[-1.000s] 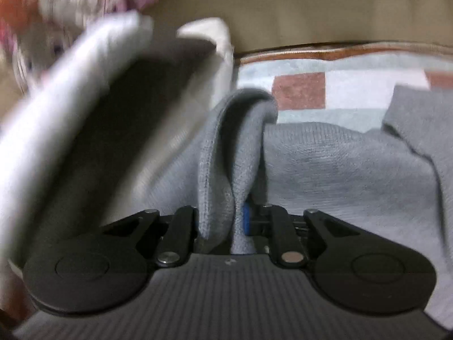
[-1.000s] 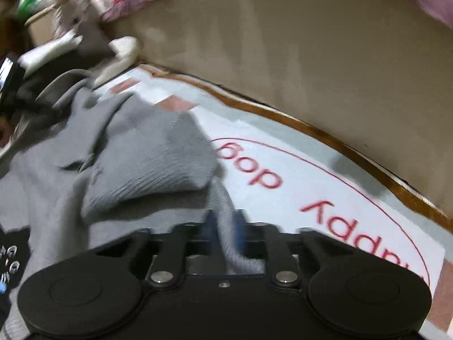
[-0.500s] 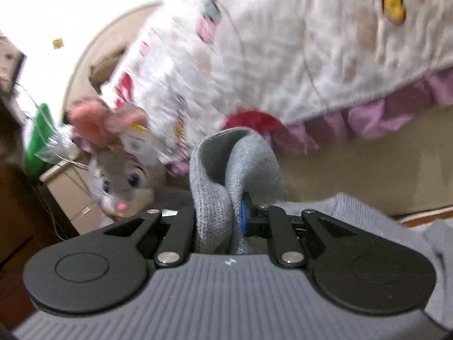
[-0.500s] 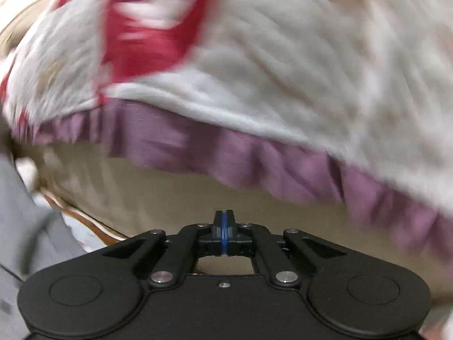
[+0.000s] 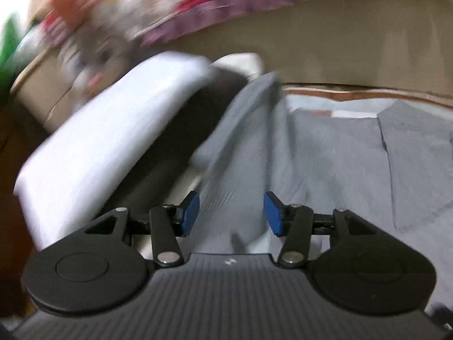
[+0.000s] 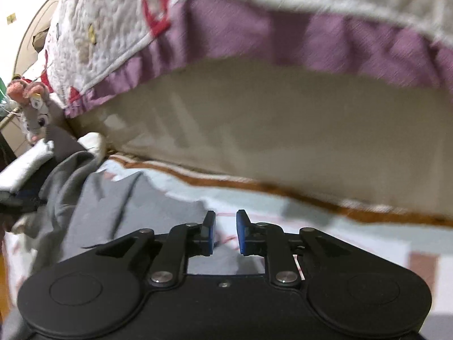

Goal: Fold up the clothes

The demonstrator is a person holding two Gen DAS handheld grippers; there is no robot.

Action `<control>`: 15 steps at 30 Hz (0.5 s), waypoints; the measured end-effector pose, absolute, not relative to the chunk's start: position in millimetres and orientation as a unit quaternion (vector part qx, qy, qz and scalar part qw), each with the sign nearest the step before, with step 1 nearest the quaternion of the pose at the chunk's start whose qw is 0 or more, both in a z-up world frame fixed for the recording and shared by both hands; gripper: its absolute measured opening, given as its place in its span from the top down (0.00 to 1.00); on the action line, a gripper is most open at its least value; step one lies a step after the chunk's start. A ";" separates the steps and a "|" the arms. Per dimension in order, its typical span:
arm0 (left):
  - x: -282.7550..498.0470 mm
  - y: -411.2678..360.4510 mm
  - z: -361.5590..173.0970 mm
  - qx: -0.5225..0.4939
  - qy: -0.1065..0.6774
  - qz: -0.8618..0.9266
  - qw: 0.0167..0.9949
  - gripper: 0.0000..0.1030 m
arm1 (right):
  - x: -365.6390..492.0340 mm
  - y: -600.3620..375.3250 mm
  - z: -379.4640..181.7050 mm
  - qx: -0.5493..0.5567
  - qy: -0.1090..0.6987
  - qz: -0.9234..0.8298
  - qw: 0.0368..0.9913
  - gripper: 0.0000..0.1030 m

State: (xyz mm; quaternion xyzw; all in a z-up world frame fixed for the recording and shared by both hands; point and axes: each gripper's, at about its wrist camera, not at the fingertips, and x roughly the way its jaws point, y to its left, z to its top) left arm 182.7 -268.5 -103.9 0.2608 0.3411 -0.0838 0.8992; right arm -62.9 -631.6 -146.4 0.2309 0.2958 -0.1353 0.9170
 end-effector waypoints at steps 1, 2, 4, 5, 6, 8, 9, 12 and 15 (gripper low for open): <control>167.3 -252.8 -96.3 0.246 0.346 -0.070 0.903 0.52 | -58.8 -623.0 -149.2 0.236 0.301 -0.122 0.916 0.77; 152.0 -237.2 -88.8 0.232 0.351 -0.056 0.905 0.52 | -54.7 -614.3 -152.0 0.241 0.307 -0.108 0.915 0.76; 122.9 -211.3 -72.8 0.219 0.354 -0.029 0.909 0.52 | -46.9 -596.6 -157.8 0.249 0.317 -0.079 0.912 0.71; 106.5 -201.4 -63.5 0.222 0.350 -0.018 0.910 0.52 | -44.9 -586.0 -161.9 0.248 0.321 -0.059 0.912 0.68; 96.1 -194.3 -54.5 0.228 0.343 -0.010 0.911 0.52 | -46.1 -577.4 -165.9 0.244 0.326 -0.044 0.912 0.68; 87.8 -181.0 -35.8 0.239 0.330 -0.003 0.913 0.48 | -52.1 -565.5 -174.0 0.243 0.338 -0.017 0.909 0.68; 83.7 -174.3 -26.4 0.245 0.323 0.000 0.914 0.46 | -56.5 -562.1 -178.2 0.244 0.345 -0.004 0.906 0.68; 82.1 -154.8 -10.2 0.213 0.344 -0.006 0.915 0.44 | -66.8 -565.9 -190.9 0.260 0.365 -0.012 0.894 0.67; 81.7 -136.2 -4.8 0.161 0.368 -0.027 0.915 0.44 | -71.2 -575.1 -192.2 0.286 0.372 -0.049 0.882 0.67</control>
